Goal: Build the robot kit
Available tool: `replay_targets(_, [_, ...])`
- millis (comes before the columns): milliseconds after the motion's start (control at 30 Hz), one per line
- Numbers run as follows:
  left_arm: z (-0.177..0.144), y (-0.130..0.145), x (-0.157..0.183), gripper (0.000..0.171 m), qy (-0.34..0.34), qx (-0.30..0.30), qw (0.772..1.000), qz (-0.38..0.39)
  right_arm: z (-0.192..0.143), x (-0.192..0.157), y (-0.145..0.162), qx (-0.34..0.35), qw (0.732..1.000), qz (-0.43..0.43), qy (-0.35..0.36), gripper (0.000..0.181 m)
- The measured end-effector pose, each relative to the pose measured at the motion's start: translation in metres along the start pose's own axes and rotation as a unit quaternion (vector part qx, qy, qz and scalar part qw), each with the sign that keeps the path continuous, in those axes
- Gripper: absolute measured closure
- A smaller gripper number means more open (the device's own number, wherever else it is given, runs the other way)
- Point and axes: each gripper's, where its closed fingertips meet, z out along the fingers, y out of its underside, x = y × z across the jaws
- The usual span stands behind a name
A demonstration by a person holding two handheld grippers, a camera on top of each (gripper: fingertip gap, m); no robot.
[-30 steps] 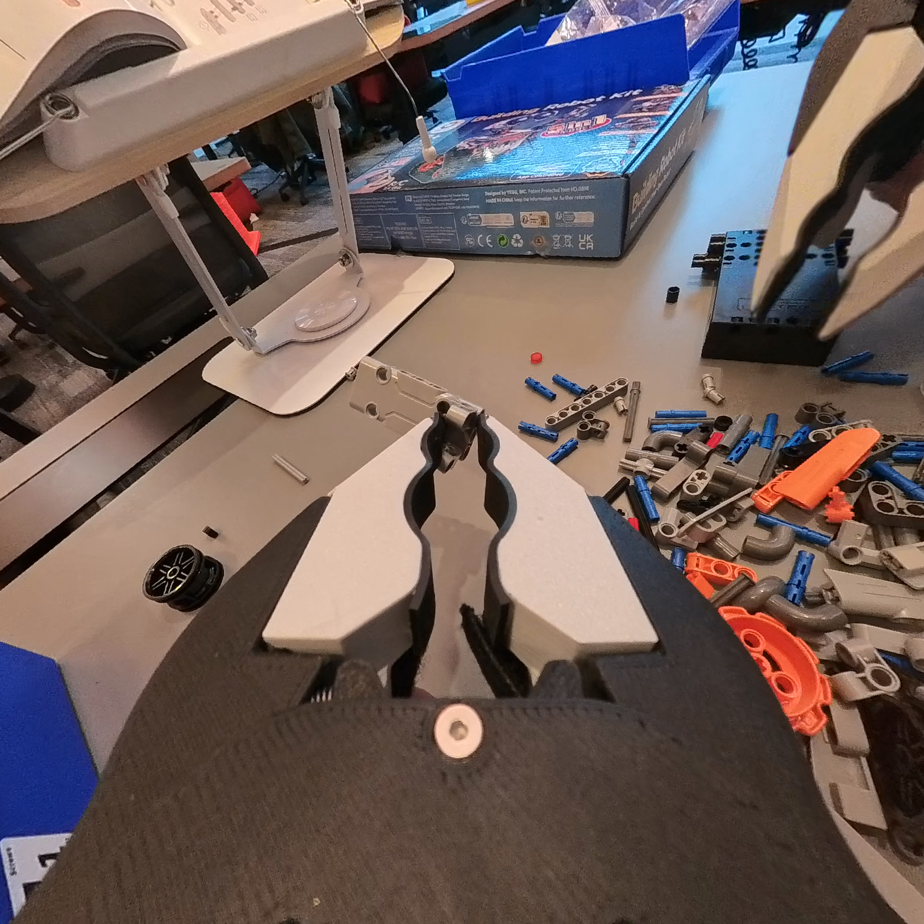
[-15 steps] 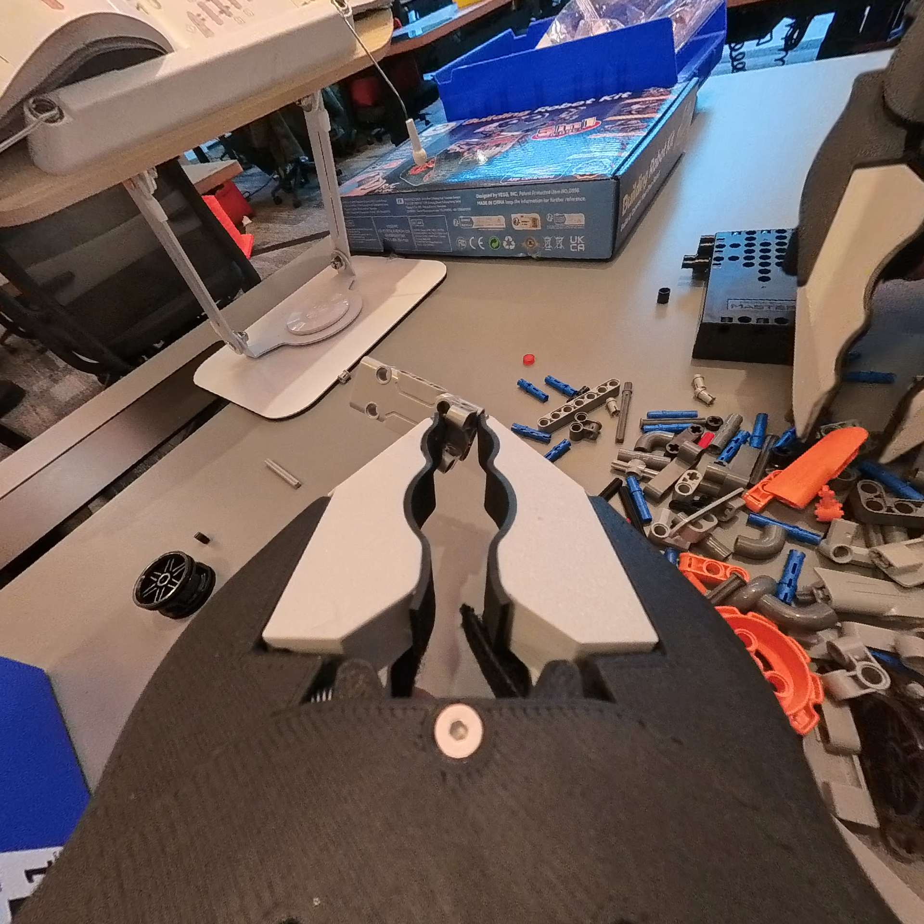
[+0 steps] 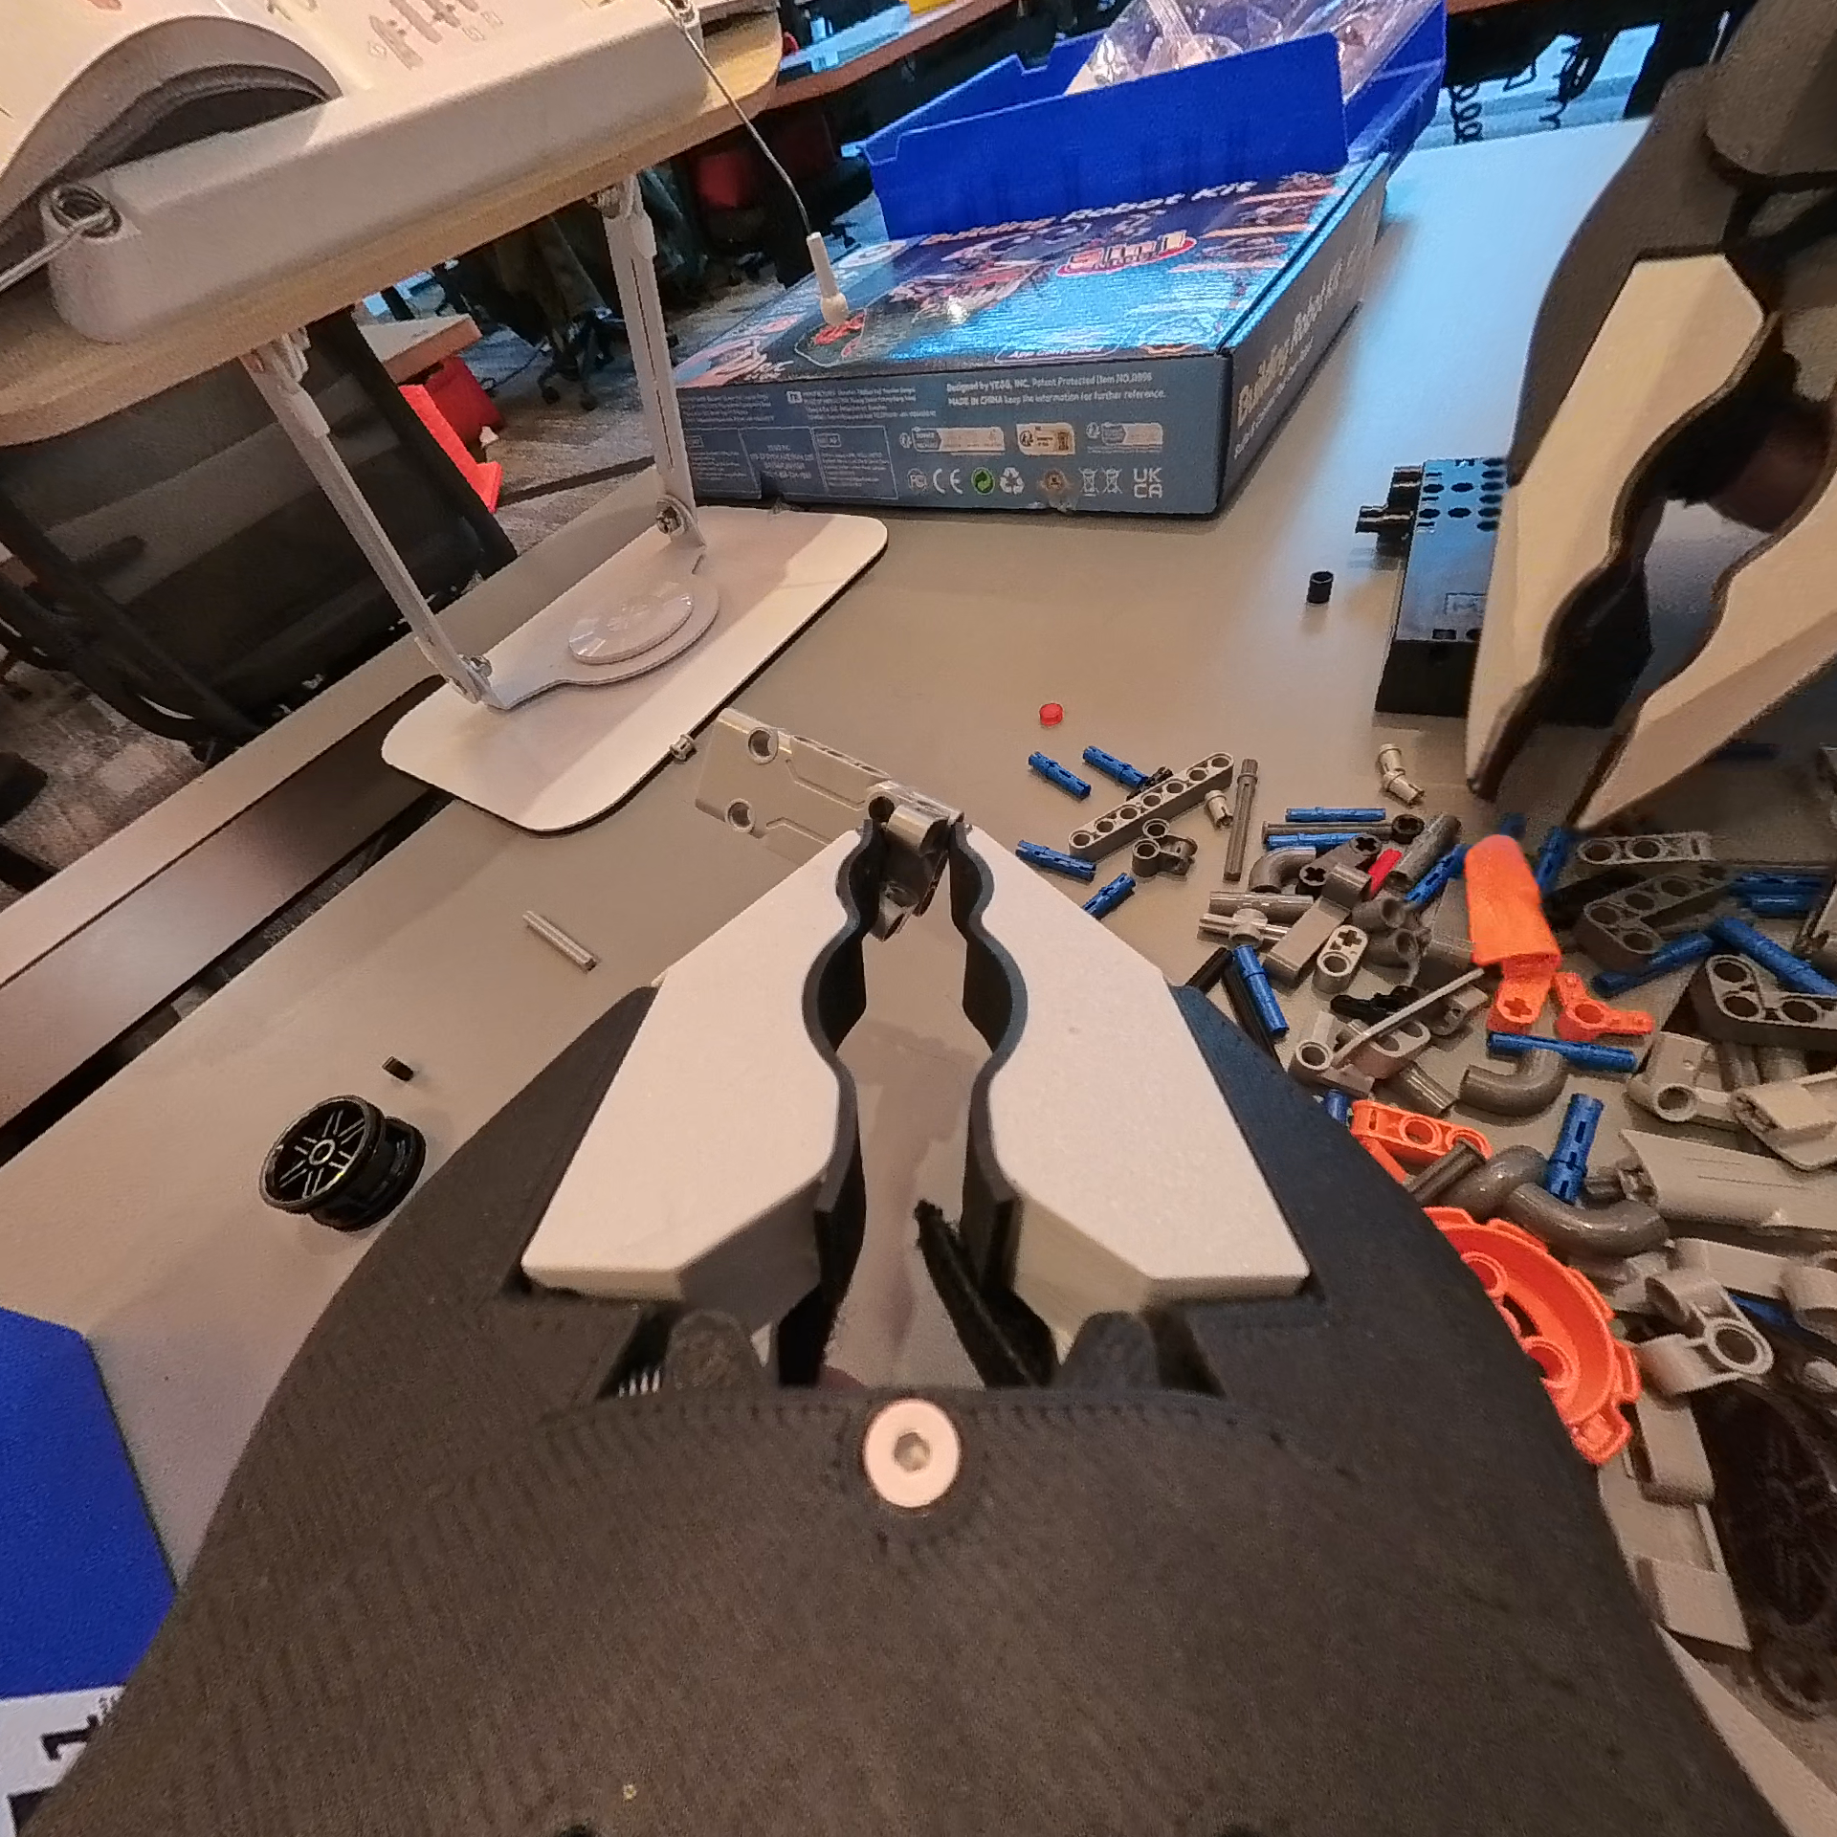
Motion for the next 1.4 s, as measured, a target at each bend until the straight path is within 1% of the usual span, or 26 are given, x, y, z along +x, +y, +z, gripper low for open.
replay_targets(233, [0.000,0.000,0.000,0.160,0.000,0.000,1.000,0.000,-0.010,0.007,-0.004,0.019,1.000,0.009,0.012,0.167])
replay_targets(367, [0.000,0.000,0.000,0.160,0.000,0.000,1.000,0.001,-0.008,0.002,-0.003,0.015,1.000,0.005,0.000,0.167])
replay_targets(700, [0.000,0.000,0.001,0.160,0.001,0.000,1.000,0.001,-0.002,-0.025,0.011,-0.024,0.997,-0.021,-0.068,0.166])
replay_targets(967, [0.000,0.000,0.001,0.160,0.001,0.000,1.000,0.002,-0.007,-0.048,0.023,-0.048,0.990,-0.029,-0.132,0.165])
replay_targets(1067, [0.000,0.000,0.001,0.160,0.002,0.000,1.000,0.002,-0.006,-0.051,0.029,-0.064,0.988,-0.029,-0.140,0.167])
replay_targets(1167, [0.000,0.000,0.001,0.160,0.002,0.000,1.000,0.002,-0.005,-0.052,0.034,-0.075,0.987,-0.034,-0.141,0.173])
replay_targets(1267, [0.000,0.000,0.001,0.160,0.002,0.000,1.000,0.002,-0.010,-0.046,0.028,-0.058,0.990,-0.031,-0.127,0.175])
replay_targets(1400, [0.000,0.000,0.001,0.160,0.001,0.000,1.000,0.003,-0.023,-0.031,0.014,-0.007,0.995,-0.007,-0.103,0.174])
